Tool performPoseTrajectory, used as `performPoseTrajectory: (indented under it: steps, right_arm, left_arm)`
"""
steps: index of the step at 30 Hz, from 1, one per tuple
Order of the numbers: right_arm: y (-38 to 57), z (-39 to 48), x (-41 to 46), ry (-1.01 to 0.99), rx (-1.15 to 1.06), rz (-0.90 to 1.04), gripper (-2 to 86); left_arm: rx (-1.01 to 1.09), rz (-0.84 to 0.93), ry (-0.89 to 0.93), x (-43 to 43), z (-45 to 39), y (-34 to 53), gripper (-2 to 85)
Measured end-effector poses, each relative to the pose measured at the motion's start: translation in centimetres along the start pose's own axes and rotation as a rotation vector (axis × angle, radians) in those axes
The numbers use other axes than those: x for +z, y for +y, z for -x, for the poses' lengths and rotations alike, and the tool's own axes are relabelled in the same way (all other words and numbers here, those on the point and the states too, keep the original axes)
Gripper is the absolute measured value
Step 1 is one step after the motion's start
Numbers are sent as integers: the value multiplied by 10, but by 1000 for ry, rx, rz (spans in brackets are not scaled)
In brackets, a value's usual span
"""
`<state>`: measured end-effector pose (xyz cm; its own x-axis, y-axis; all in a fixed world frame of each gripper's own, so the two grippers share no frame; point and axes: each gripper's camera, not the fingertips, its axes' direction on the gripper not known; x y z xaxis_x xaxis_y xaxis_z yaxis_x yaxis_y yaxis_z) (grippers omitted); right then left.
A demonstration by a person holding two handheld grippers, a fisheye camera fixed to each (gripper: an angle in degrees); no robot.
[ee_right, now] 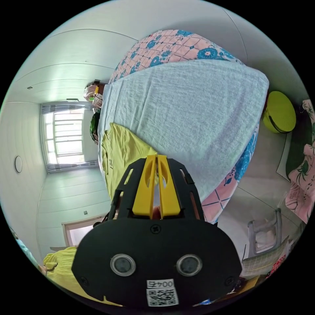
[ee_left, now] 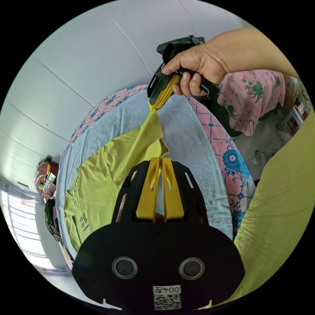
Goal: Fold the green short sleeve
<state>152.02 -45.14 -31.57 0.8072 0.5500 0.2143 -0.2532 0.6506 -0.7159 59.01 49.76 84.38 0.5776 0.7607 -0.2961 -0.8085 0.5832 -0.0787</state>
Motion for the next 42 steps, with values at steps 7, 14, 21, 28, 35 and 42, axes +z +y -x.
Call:
performPoseTrajectory:
  steps: [7, 14, 21, 28, 35, 42]
  right_arm:
    - [-43, 47, 4, -87, -48, -40, -3]
    - [-85, 128, 49, -87, -163, -4, -4]
    - [-115, 216, 135, -6, -294, 105, -4]
    - [-127, 305, 248, 151, -476, 238, -3]
    - [-132, 350, 360, 315, -617, 350, 4]
    - [-138, 356, 426, 341, -674, 417, 65]
  left_arm:
    - [-276, -93, 118, 1, 52, 47, 13]
    - [-572, -178, 242, 10, 109, 118, 12]
    - [-944, -259, 391, 29, 169, 206, 11]
    - [-1312, -329, 501, 60, 213, 306, 12]
    - [-1501, -306, 551, 99, 242, 379, 13]
    - [-1587, -275, 627, 131, 260, 420, 15]
